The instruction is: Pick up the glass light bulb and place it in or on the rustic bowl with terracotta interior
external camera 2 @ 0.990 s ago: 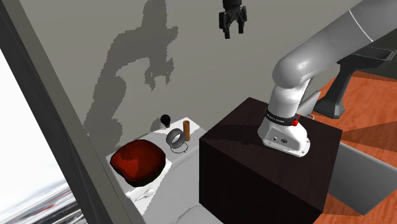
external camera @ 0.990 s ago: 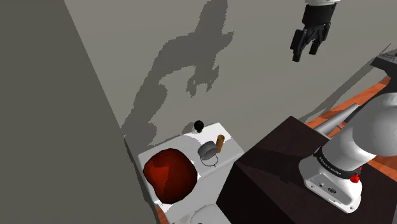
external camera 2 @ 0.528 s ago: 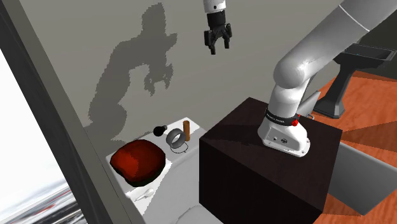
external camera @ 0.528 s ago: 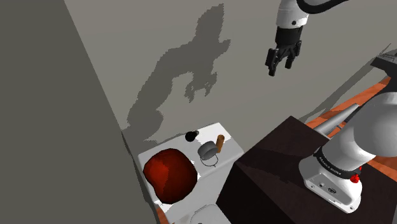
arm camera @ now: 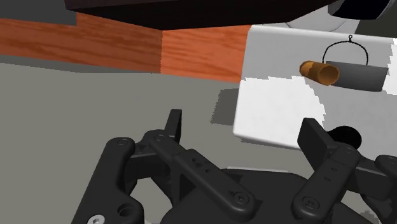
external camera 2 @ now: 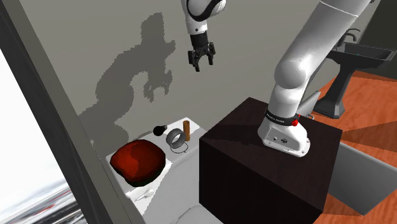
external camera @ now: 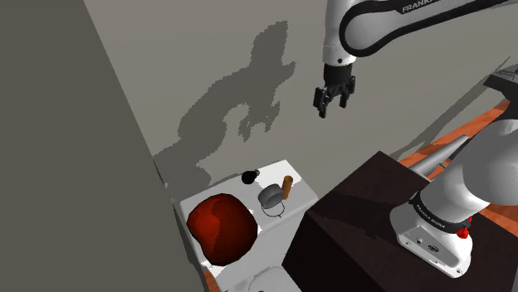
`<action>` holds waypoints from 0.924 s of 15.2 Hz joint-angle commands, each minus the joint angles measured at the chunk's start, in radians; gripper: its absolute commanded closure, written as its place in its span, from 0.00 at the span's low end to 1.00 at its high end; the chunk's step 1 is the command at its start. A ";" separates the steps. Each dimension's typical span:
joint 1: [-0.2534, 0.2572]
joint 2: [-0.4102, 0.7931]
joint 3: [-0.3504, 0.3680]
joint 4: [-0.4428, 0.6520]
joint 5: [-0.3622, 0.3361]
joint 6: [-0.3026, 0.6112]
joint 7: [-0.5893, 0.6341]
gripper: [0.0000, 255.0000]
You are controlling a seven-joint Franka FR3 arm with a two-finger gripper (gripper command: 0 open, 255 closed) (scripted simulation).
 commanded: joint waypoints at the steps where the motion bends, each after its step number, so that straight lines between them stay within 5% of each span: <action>1: 0.007 0.073 0.014 0.017 -0.001 0.055 0.020 0.00; 14: 0.059 0.567 0.080 0.249 -0.075 0.295 0.172 0.00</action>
